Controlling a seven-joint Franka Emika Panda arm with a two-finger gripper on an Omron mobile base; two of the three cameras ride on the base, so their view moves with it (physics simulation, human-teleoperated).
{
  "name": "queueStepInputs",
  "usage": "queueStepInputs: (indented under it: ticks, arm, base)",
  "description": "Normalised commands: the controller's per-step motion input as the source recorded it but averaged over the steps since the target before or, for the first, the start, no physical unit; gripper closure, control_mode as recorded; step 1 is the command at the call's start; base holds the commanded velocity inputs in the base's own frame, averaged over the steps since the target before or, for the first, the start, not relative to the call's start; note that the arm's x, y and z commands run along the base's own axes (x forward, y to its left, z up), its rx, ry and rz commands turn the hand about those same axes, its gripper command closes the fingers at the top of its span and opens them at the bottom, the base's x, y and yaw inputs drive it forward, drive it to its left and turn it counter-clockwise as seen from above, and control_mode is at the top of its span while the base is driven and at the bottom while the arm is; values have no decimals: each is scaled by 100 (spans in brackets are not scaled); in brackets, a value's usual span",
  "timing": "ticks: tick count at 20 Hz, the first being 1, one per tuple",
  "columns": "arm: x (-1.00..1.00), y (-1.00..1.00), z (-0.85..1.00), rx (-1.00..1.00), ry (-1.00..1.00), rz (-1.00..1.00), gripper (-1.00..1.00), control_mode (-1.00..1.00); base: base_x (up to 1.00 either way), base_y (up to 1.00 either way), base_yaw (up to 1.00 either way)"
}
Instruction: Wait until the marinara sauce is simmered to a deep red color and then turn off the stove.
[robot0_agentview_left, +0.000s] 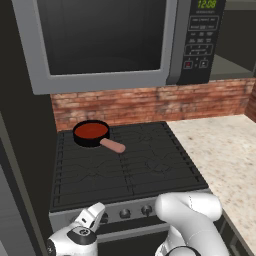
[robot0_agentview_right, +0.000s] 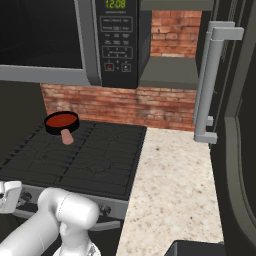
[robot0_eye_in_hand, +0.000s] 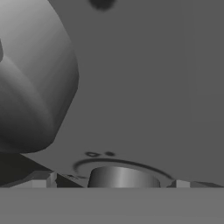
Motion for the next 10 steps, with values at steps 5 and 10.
queueStepInputs:
  ticks: [5,10]
  arm:
    - [0,0,0,0,0,0,-100,-100]
    - [0,0,0,0,0,0,-100,-100]
  base:
    - [0,0,0]
    - [0,0,0]
